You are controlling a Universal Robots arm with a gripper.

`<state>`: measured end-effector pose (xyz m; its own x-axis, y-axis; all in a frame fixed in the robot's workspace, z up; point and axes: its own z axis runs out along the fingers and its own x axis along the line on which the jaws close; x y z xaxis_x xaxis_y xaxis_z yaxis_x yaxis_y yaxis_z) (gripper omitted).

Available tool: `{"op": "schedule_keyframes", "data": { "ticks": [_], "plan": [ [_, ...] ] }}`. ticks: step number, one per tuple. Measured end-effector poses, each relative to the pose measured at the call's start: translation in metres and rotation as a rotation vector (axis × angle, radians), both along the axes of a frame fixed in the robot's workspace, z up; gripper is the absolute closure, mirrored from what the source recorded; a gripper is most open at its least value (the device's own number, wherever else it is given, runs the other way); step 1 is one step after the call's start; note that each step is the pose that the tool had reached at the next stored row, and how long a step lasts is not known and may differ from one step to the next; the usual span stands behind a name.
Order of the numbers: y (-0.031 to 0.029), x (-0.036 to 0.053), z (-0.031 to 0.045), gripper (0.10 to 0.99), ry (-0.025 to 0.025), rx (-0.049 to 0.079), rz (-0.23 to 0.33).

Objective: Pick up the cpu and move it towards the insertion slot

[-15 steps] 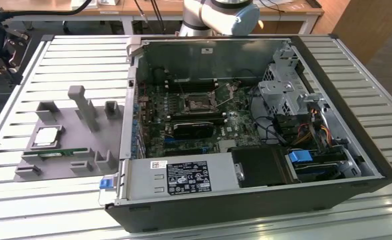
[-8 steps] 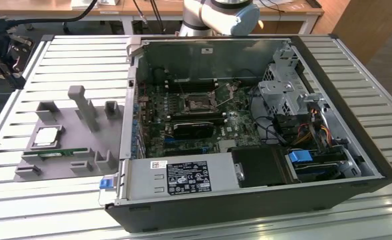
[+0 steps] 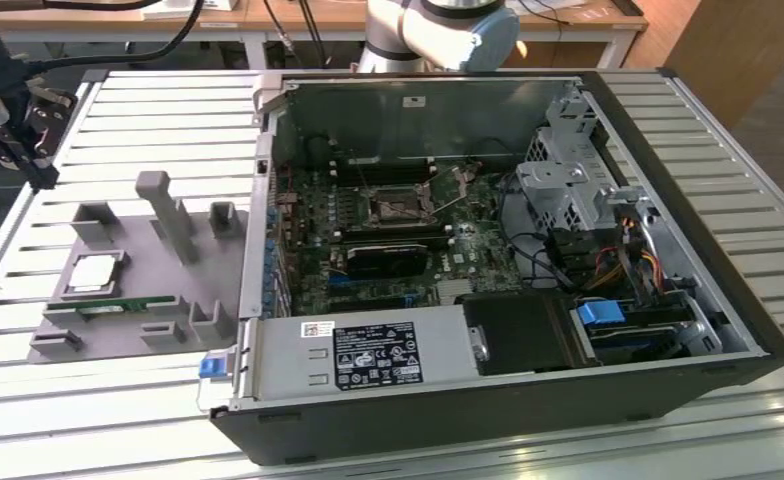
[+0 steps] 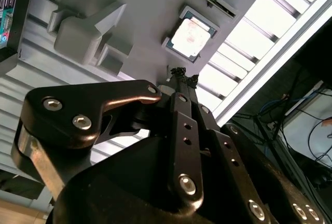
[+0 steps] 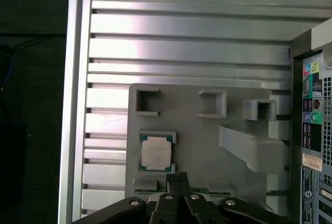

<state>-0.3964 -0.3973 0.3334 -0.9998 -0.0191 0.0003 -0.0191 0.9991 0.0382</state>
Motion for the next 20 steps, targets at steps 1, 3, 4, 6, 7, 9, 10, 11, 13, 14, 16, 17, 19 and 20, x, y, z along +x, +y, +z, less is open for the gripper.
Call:
{"op": "schedule_keyframes", "data": {
  "ticks": [1, 3, 4, 6, 7, 9, 10, 11, 13, 14, 16, 17, 19, 20],
  "plan": [
    [0.0, -0.0001, -0.0018, 0.984, 0.0, 0.0, 0.0],
    [0.0, -0.0004, -0.0054, 0.984, -0.0001, 0.0, 0.0],
    [0.0, -0.0005, -0.0074, 0.984, -0.0002, 0.0, 0.0],
    [0.0, -0.0008, -0.011, 0.984, -0.0002, 0.0, 0.0],
    [0.0, -0.001, -0.0128, 0.984, -0.0003, 0.0, 0.0],
    [0.0, -0.0014, -0.0164, 0.984, -0.0004, 0.0, 0.0],
    [0.0, -0.0017, -0.0182, 0.984, -0.0005, 0.0, 0.0],
    [0.0, -0.0019, -0.0199, 0.984, -0.0005, 0.0, 0.0],
    [0.0, -0.0025, -0.0234, 0.984, -0.0005, 0.0, 0.0],
    [0.0, -0.0028, -0.025, 0.984, -0.0006, 0.0, 0.0],
    [0.0, -0.0034, -0.0279, 0.984, -0.0006, 0.0, 0.0],
    [0.0, -0.0038, -0.0294, 0.984, -0.0006, 0.0, 0.0],
    [0.0, -0.0045, -0.0325, 0.984, -0.0006, 0.0, 0.0],
    [0.0, -0.005, -0.0339, 0.984, -0.0006, 0.0, 0.0]
  ]
}}
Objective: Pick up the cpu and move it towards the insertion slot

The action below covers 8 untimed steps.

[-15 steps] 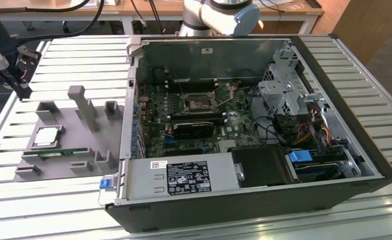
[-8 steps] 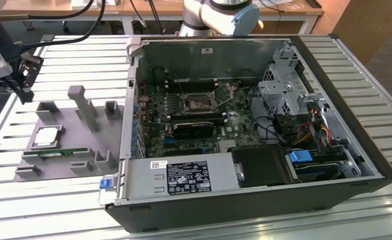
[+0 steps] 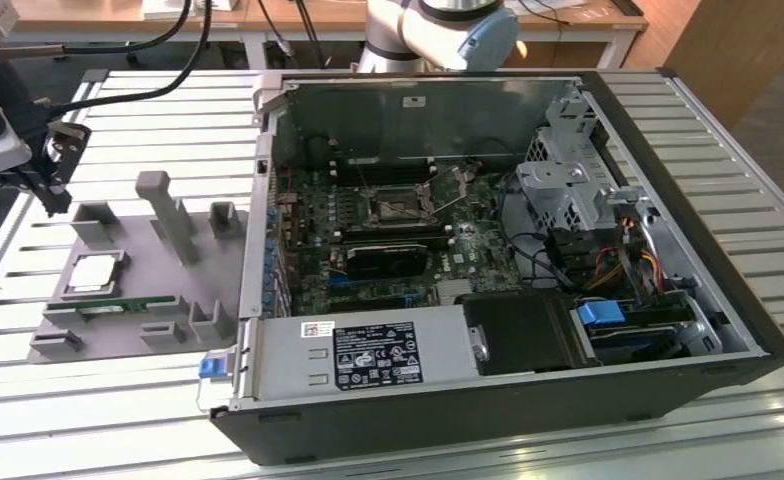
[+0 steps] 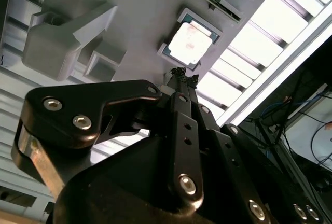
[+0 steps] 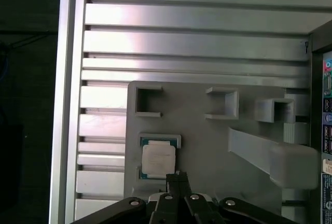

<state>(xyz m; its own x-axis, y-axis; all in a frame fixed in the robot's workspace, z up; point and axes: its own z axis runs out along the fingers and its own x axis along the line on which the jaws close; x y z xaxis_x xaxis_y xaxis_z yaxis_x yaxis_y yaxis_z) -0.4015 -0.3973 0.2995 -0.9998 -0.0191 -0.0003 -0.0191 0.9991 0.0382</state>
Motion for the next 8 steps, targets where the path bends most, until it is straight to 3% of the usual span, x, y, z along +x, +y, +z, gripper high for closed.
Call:
{"op": "schedule_keyframes", "data": {
  "ticks": [8],
  "plan": [
    [0.0, -0.0044, -0.0118, 0.984, 0.0, 0.0, 0.0]
  ]
}}
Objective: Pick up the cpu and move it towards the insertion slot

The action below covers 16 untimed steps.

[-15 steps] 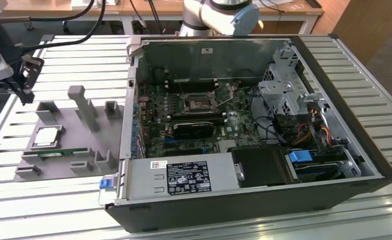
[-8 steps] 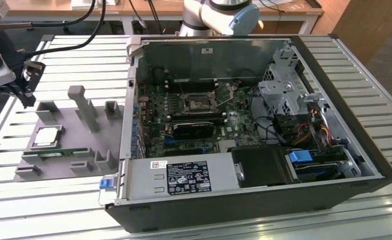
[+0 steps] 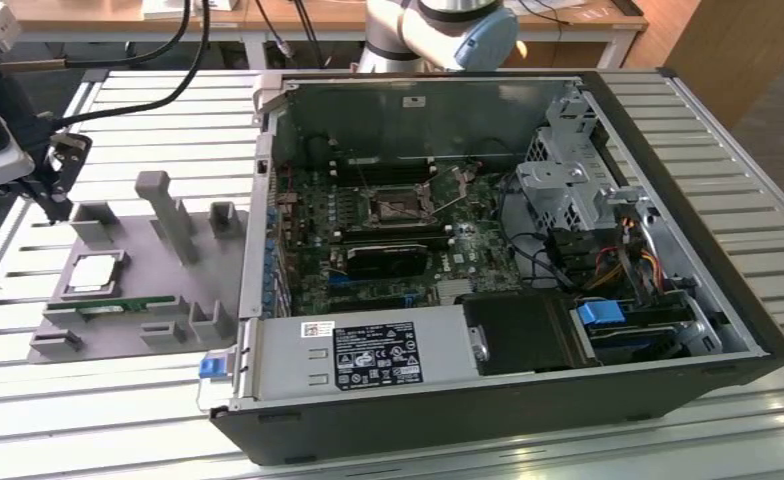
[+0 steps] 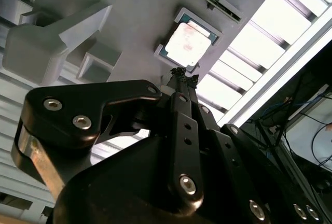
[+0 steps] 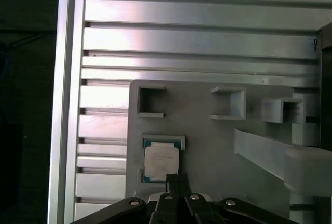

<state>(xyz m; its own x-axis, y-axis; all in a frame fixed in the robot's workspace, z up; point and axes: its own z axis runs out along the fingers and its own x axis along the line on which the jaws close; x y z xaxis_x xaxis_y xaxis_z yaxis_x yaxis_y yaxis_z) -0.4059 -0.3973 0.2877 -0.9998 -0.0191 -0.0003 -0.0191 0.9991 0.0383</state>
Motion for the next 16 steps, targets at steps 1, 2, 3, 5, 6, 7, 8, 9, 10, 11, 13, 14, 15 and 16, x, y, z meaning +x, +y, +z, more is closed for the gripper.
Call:
{"op": "schedule_keyframes", "data": {
  "ticks": [1, 2, 3, 5, 6, 7, 8, 9, 10, 11, 13, 14, 15, 16],
  "plan": [
    [0.0, -0.0007, -0.0016, 0.984, 0.0001, 0.0, 0.0],
    [0.0, -0.0016, -0.003, 0.984, 0.0002, 0.0, 0.0],
    [0.0, -0.0026, -0.0044, 0.984, 0.0002, 0.0, 0.0],
    [0.0, -0.0044, -0.0078, 0.984, -0.0001, 0.0, 0.0],
    [0.0, -0.0052, -0.0094, 0.984, -0.0001, 0.0, 0.0],
    [0.0, -0.0059, -0.0111, 0.984, -0.0002, 0.0, 0.0],
    [0.0, -0.0066, -0.0128, 0.984, -0.0002, 0.0, 0.0],
    [0.0, -0.0072, -0.0143, 0.984, -0.0001, 0.0, 0.0],
    [0.0, -0.0078, -0.0157, 0.984, -0.0002, 0.0, 0.0],
    [0.0, -0.0084, -0.017, 0.984, -0.0001, 0.0, 0.0],
    [0.0, -0.0097, -0.0197, 0.984, 0.0, 0.0, 0.0],
    [0.0, -0.0104, -0.021, 0.984, -0.0001, 0.0, 0.0],
    [0.0, -0.0111, -0.0223, 0.984, -0.0001, 0.0, 0.0],
    [0.0, -0.0118, -0.0236, 0.984, 0.0, 0.0, 0.0]
  ]
}}
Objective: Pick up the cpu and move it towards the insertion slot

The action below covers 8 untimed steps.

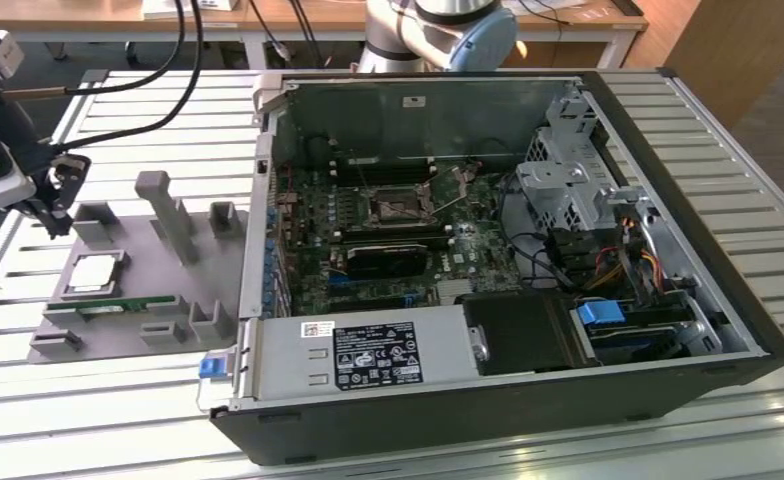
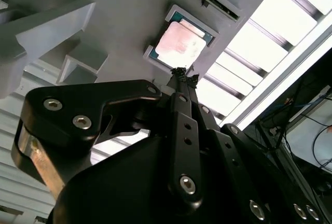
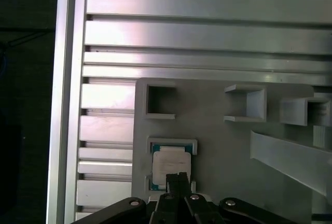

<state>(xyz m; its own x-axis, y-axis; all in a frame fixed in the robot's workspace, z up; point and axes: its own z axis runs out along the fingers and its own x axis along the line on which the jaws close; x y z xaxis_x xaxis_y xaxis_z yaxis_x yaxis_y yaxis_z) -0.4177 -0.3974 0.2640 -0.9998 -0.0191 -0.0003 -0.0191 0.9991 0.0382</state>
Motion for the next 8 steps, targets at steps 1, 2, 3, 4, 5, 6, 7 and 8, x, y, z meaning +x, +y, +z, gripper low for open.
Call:
{"op": "schedule_keyframes", "data": {
  "ticks": [1, 2, 3, 4, 5, 6, 7, 8],
  "plan": [
    [0.0, -0.0006, -0.0012, 0.984, 0.0, 0.0, 0.0],
    [0.0, -0.0012, -0.0025, 0.984, -0.0001, 0.0, 0.0],
    [0.0, -0.0018, -0.0038, 0.984, -0.0002, 0.0, 0.0],
    [0.0, -0.0024, -0.005, 0.984, 0.0, 0.0, 0.0],
    [0.0, -0.003, -0.0063, 0.984, -0.0001, 0.0, 0.0],
    [0.0, -0.0036, -0.0077, 0.984, -0.0002, 0.0, 0.0],
    [0.0, -0.0042, -0.009, 0.984, -0.0001, 0.0, 0.0],
    [0.0, -0.0048, -0.0103, 0.984, 0.0, 0.0, 0.0]
  ]
}}
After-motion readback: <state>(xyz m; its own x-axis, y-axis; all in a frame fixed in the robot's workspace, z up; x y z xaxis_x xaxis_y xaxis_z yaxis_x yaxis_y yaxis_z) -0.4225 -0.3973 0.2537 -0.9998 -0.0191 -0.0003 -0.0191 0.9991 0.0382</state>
